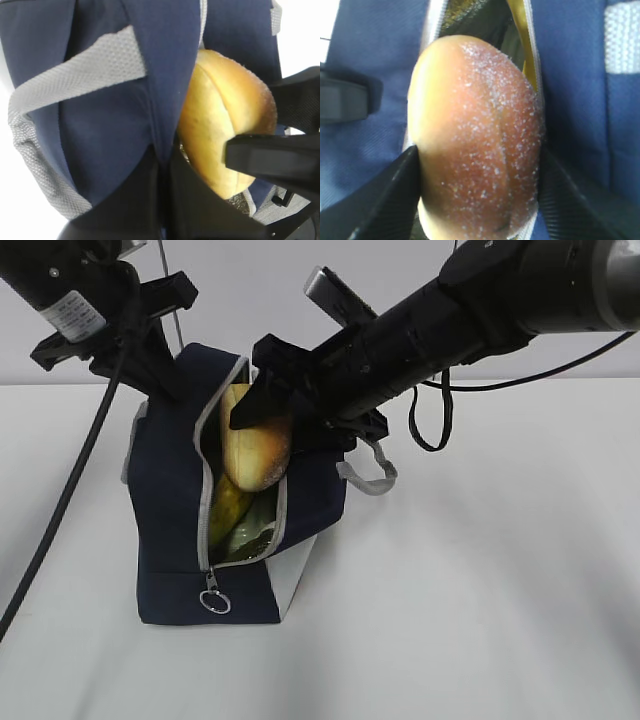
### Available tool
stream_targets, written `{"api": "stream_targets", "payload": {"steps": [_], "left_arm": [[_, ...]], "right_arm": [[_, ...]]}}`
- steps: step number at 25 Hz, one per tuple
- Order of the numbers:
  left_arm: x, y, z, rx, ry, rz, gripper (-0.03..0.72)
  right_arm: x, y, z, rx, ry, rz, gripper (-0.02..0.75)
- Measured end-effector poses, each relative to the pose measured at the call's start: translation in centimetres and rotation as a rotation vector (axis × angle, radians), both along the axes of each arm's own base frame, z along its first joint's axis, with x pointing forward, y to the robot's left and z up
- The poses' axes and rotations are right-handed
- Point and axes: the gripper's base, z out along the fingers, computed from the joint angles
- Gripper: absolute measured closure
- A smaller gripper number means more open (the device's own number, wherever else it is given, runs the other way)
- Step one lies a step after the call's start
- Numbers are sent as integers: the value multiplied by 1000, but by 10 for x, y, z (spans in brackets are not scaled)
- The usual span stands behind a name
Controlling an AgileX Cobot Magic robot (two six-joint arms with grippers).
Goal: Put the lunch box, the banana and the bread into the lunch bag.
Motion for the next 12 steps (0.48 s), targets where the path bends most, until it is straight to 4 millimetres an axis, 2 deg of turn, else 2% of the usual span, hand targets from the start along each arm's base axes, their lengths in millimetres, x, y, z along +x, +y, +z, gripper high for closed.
{"api": "stream_targets", "payload": {"steps": [9, 12], "left_arm": [[0, 0, 0, -1, 0, 0, 690], [0, 0, 0, -2, 0, 0, 690]], "right_arm": [[-1, 10, -9, 24, 38, 5, 218], [-1, 12, -12, 30, 54, 15, 155]]}}
